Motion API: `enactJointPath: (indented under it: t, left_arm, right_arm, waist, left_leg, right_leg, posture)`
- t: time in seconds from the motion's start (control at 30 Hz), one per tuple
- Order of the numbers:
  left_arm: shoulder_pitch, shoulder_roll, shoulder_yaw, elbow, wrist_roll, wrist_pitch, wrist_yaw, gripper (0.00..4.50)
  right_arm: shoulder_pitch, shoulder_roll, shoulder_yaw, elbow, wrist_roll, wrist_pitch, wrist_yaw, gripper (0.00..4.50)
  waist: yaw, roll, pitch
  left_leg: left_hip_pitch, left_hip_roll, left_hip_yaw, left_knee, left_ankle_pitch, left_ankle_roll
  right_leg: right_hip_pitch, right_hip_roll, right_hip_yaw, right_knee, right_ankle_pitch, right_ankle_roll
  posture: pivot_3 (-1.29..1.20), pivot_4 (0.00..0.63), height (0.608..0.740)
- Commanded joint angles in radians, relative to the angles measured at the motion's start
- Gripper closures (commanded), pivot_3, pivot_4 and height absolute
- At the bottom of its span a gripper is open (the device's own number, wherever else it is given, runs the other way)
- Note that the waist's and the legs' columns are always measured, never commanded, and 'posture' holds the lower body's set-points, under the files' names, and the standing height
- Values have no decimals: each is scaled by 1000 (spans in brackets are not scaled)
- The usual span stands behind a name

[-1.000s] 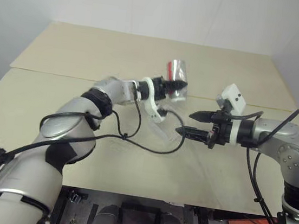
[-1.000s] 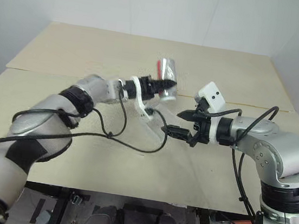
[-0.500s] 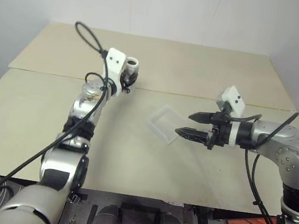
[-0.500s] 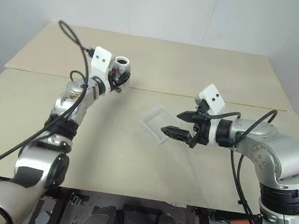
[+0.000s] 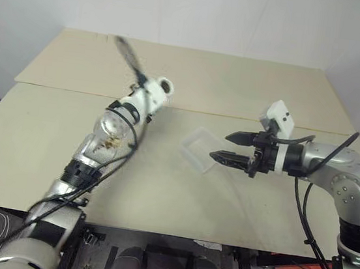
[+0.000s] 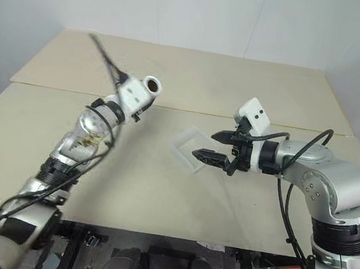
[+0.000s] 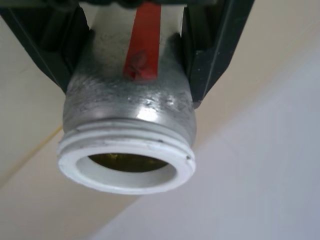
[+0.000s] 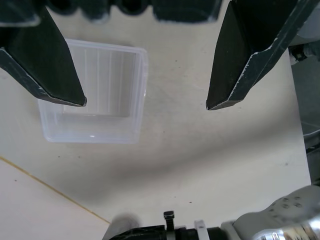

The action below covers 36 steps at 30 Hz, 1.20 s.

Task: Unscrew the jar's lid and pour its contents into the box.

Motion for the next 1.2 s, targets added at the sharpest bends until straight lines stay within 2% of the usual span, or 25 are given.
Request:
enactJointPath:
  t: [0.03, 0.1, 0.17, 0.33, 0.43, 0.67, 0.9, 1.0, 1.13, 1.2]
  left_arm:
    - [-213, 40, -216, 170, 352, -289, 198, 2569]
    - [-366, 48, -378, 306, 586, -349, 330, 2569]
    - [-480, 20, -492, 424, 735, -367, 449, 2569]
    - [-613, -81, -672, 578, 949, -367, 643, 2569]
    - [-630, -117, -749, 628, 1031, -350, 713, 2569]
    - [-641, -154, -757, 686, 1038, -351, 771, 2569]
    - [-625, -128, -706, 674, 970, -397, 747, 2569]
    - [-589, -85, -609, 646, 849, -444, 699, 2569]
    - [-469, -35, -346, 614, 498, -535, 494, 2569]
    - [-362, -56, -157, 546, 205, -462, 260, 2569]
  right_arm:
    - [-26, -13, -8, -14, -1, -39, 17, 38]
    - [-33, -17, -10, -11, -2, -43, 20, 38]
    - [-38, -18, -12, -11, -2, -45, 20, 38]
    - [-27, -12, -28, -32, 6, -38, -4, 38]
    - [-17, -9, -48, -46, 17, -29, -28, 38]
    - [25, 5, -90, -88, 50, -13, -84, 38]
    - [27, -3, -88, -85, 69, -16, -97, 38]
    - [20, -7, -76, -76, 63, -22, -88, 38]
    - [15, -13, -68, -63, 54, -31, -75, 38]
    - [12, -16, -63, -56, 51, -38, -65, 38]
  waist:
    - [11, 0, 0]
    - [19, 0, 0]
    - [19, 0, 0]
    - [16, 0, 0]
    - [15, 0, 0]
    - [18, 0, 0]
    - [18, 0, 0]
    - [15, 0, 0]
    - [3, 0, 0]
    - [-5, 0, 0]
  left_leg:
    - [0, 0, 0, 0, 0, 0]
    - [0, -1, 1, 1, 0, 0]
    - [-1, -1, 2, 1, 0, 1]
    - [-2, 0, 4, 0, -2, 3]
    - [-6, 0, 5, 1, -2, 3]
    - [-12, 0, 4, 2, -1, 3]
    - [-13, 0, 4, 2, -2, 3]
    - [-13, 0, 4, 2, -2, 3]
    - [-13, 2, 4, 2, -1, 2]
    - [-13, 2, 3, 2, -1, 2]
  right_leg:
    - [1, 0, -1, -1, 0, 0]
    - [1, 0, 0, -2, 1, 1]
    - [0, 0, 0, -1, 1, 1]
    - [-1, 0, 1, 0, 0, 2]
    - [-5, 0, 1, 0, 0, 2]
    - [-12, 0, 1, 2, 0, 2]
    - [-12, -1, 1, 2, 0, 2]
    - [-12, -1, 1, 2, 0, 2]
    - [-13, -1, 1, 3, 0, 2]
    - [-13, -2, 1, 3, 0, 2]
  posture:
    - [0, 150, 740]
    - [0, 150, 740]
    - [0, 150, 740]
    - [0, 150, 740]
    - [0, 150, 740]
    - [0, 150, 740]
    - [0, 150, 740]
    - [0, 150, 740]
    - [0, 150, 740]
    - [0, 150, 740]
